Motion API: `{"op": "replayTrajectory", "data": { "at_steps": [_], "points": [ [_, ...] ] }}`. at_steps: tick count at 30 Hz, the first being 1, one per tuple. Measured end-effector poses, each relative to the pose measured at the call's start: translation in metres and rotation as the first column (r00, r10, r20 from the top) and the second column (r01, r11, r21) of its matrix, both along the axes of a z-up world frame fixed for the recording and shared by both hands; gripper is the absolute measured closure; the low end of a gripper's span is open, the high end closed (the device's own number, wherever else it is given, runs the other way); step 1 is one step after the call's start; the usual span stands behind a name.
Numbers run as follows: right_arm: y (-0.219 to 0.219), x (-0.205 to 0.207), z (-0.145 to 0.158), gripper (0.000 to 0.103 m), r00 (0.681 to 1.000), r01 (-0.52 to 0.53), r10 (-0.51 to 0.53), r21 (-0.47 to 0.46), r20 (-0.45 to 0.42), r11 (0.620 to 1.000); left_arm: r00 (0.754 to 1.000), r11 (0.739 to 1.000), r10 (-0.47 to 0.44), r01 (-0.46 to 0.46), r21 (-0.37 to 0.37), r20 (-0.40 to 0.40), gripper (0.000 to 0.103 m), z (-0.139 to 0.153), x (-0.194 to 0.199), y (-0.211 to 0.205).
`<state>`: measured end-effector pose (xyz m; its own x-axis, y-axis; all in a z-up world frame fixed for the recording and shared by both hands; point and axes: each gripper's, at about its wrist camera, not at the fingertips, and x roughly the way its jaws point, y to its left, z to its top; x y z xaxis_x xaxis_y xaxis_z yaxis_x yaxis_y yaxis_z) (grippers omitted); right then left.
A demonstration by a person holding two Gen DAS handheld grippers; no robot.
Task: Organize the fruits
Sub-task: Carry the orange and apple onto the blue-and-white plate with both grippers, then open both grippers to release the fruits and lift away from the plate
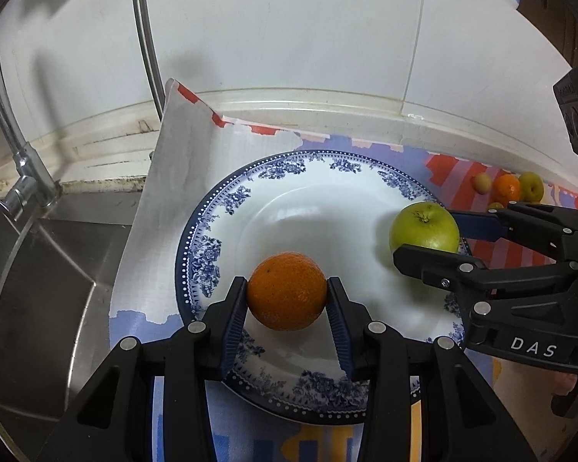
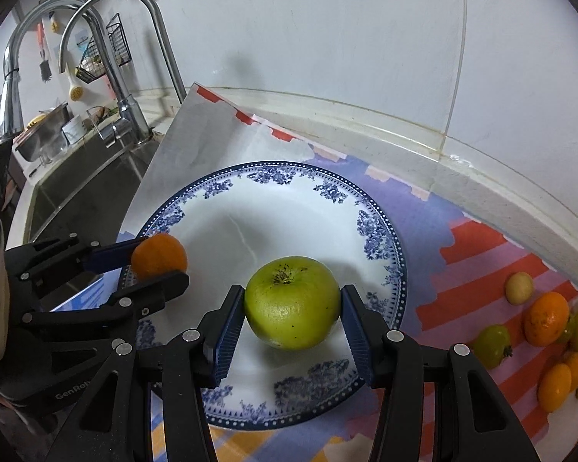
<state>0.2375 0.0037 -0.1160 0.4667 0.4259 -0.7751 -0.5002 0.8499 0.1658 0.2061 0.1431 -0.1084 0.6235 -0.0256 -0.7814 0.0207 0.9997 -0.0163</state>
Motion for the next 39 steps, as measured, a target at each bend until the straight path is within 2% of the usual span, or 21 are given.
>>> {"op": "replayTrajectory", "data": {
  "at_steps": [5, 8, 11, 12, 14, 16, 23, 25, 29, 33, 39],
  "points": [
    [-0.001, 0.002, -0.002, 0.052, 1.000, 0.000, 0.000, 0.004, -0.003, 1.000, 1.000, 1.000, 0.003, -0.003, -0.004, -0.002, 0.061, -0.002, 0.001, -0.001],
    [-0.002, 0.002, -0.002, 0.052, 1.000, 0.005, -0.005, 0.012, -0.004, 1.000, 1.000, 1.000, 0.022, -0.022, 0.006, 0.017, 0.052, 0.003, 0.000, 0.000],
    [-0.005, -0.001, 0.002, 0.051, 1.000, 0.015, -0.015, 0.033, -0.001, 0.999, 0.999, 0.999, 0.034, -0.035, 0.020, 0.039, 0.048, 0.012, -0.006, 0.000],
    [-0.006, -0.005, 0.007, 0.051, 1.000, 0.020, -0.021, 0.039, 0.019, 0.999, 0.998, 0.999, 0.042, -0.043, 0.028, 0.053, 0.043, 0.016, -0.009, 0.000],
    [-0.007, -0.011, 0.015, 0.044, 0.998, 0.035, -0.037, 0.031, 0.057, 0.999, 0.995, 0.998, 0.055, -0.058, 0.033, 0.083, 0.042, 0.025, -0.015, -0.001],
    [-0.012, -0.019, 0.026, 0.044, 0.993, 0.062, -0.064, 0.022, 0.095, 0.998, 0.992, 0.997, 0.071, -0.073, 0.024, 0.103, 0.039, 0.032, -0.020, -0.001],
    [-0.039, -0.047, 0.056, 0.043, 0.980, 0.143, -0.146, 0.030, 0.137, 0.989, 0.980, 0.997, 0.083, -0.081, -0.014, 0.183, 0.027, 0.063, -0.047, -0.017],
    [-0.049, -0.056, 0.064, 0.040, 0.975, 0.162, -0.166, 0.038, 0.149, 0.986, 0.974, 0.997, 0.074, -0.071, -0.023, 0.213, 0.024, 0.073, -0.058, -0.026],
    [-0.072, -0.081, 0.086, 0.039, 0.953, 0.217, -0.221, 0.039, 0.210, 0.975, 0.965, 0.997, 0.064, -0.054, -0.045, 0.253, 0.020, 0.091, -0.074, -0.042],
    [-0.098, -0.107, 0.107, 0.038, 0.916, 0.289, -0.292, 0.053, 0.276, 0.956, 0.956, 0.999, 0.041, -0.032, -0.036, 0.292, 0.014, 0.108, -0.089, -0.061],
    [-0.127, -0.136, 0.126, 0.038, 0.872, 0.356, -0.359, 0.072, 0.332, 0.932, 0.945, 0.999, 0.003, 0.010, -0.038, 0.327, 0.012, 0.124, -0.104, -0.085]
  ]
}}
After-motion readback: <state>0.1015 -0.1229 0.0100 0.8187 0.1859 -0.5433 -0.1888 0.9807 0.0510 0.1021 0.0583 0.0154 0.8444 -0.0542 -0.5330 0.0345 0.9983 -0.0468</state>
